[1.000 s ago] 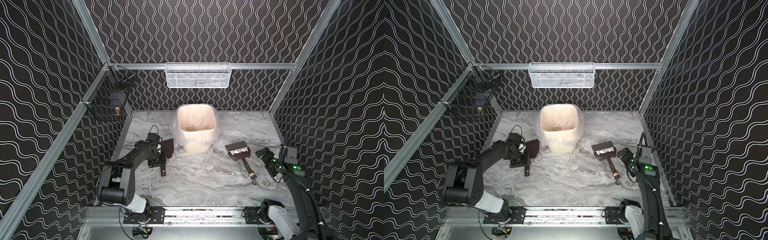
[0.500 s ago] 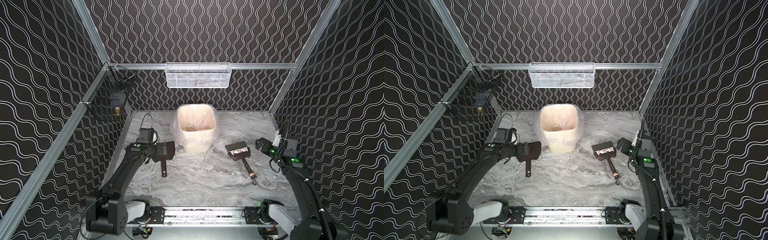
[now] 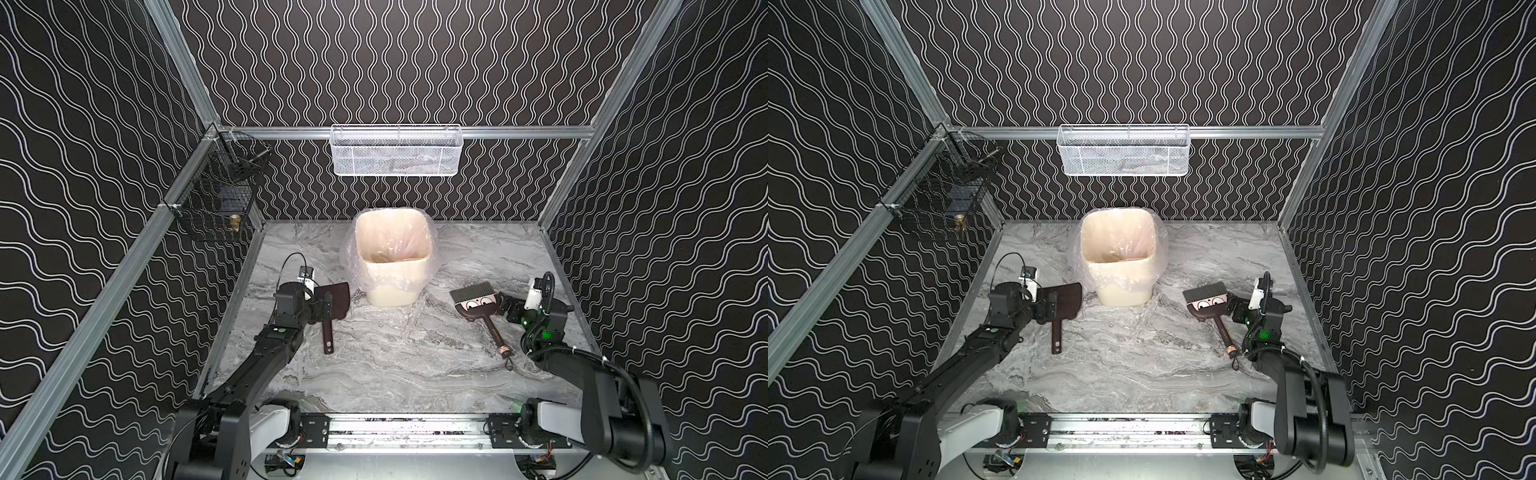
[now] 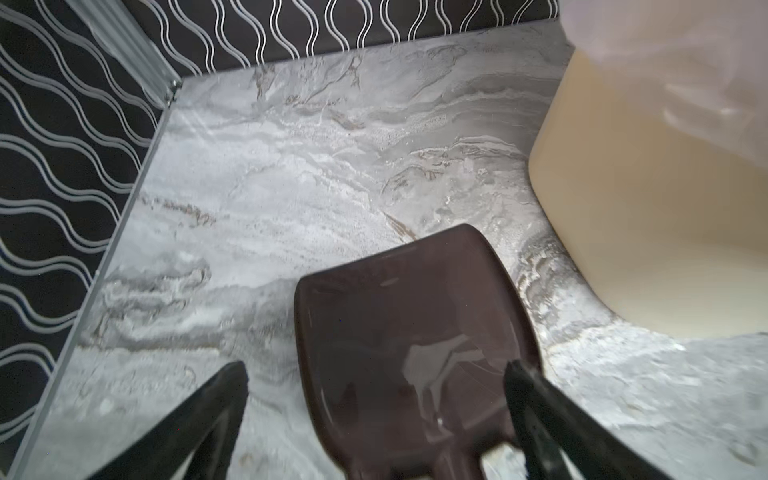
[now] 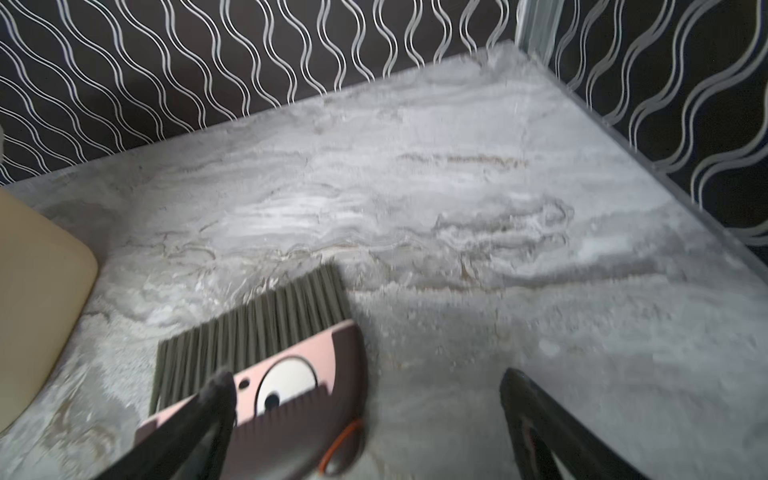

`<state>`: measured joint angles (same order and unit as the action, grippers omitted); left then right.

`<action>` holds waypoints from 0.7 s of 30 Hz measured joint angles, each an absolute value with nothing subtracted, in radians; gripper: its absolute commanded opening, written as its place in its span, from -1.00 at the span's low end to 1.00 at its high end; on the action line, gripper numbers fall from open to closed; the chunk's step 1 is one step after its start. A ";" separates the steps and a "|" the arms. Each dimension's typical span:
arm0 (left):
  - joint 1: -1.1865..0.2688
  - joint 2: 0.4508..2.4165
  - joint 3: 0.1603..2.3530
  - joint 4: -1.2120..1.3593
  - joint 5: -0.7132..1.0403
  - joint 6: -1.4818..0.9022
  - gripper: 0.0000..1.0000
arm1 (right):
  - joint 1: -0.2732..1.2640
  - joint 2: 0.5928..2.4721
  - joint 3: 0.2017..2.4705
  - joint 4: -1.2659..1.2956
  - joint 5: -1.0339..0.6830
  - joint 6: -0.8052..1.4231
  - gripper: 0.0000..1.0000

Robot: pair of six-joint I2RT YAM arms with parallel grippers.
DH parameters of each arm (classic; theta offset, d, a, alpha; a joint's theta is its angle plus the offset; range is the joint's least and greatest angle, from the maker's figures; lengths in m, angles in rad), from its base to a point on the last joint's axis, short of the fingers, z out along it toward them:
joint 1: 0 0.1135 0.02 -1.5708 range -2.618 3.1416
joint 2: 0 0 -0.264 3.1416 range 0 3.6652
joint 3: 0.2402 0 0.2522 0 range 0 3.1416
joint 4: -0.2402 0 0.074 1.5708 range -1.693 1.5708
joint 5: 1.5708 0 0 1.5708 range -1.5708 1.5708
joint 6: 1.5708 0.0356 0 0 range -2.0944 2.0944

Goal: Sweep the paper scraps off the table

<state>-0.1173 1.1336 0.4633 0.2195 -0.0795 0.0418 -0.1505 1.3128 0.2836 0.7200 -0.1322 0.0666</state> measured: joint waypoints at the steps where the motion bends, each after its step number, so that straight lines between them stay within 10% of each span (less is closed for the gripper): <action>1: -0.117 1.169 0.450 0.280 -0.073 0.059 0.98 | -0.149 1.340 0.281 0.771 -0.133 0.065 1.00; 21: -0.041 1.640 0.361 0.932 0.038 0.080 0.98 | -0.066 1.538 0.263 1.124 0.010 0.008 1.00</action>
